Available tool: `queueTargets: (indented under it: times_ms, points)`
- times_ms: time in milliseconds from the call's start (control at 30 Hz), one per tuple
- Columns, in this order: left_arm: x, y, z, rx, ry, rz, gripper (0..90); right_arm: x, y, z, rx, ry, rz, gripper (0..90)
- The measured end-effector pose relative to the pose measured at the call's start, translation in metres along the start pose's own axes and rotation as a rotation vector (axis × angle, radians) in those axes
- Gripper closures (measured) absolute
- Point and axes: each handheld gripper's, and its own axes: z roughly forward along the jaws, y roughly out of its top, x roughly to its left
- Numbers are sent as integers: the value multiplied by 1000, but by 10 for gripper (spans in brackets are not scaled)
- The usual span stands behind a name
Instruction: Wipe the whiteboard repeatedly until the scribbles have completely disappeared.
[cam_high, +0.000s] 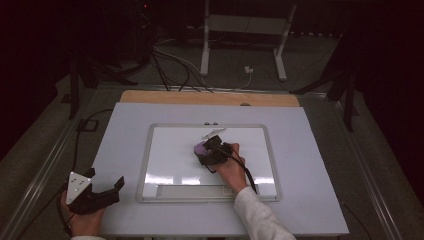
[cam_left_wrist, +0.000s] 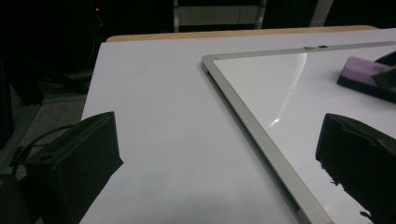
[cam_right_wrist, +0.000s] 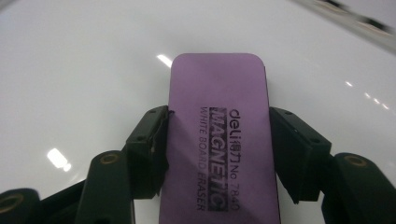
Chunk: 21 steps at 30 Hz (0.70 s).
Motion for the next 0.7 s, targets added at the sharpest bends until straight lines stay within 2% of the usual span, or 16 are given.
queueTargets:
  times_ms: [167,267,367,600,667,700]
  points:
    - [0,0,0,0,0,-2,6,-32,-4,-3,-3,-80,121,415]
    - [-1,0,0,1,-1,3,6,-35,-4,-3,-1,-97,134,414]
    - [-1,0,1,2,-2,2,6,-24,-2,-1,-4,-63,104,414]
    - [-1,0,1,3,-2,3,6,23,1,2,-10,58,-23,414]
    - [-1,0,0,2,-2,5,6,32,1,3,-14,70,-66,414]
    - [-1,0,0,1,-2,6,6,33,1,3,-13,69,-69,413]
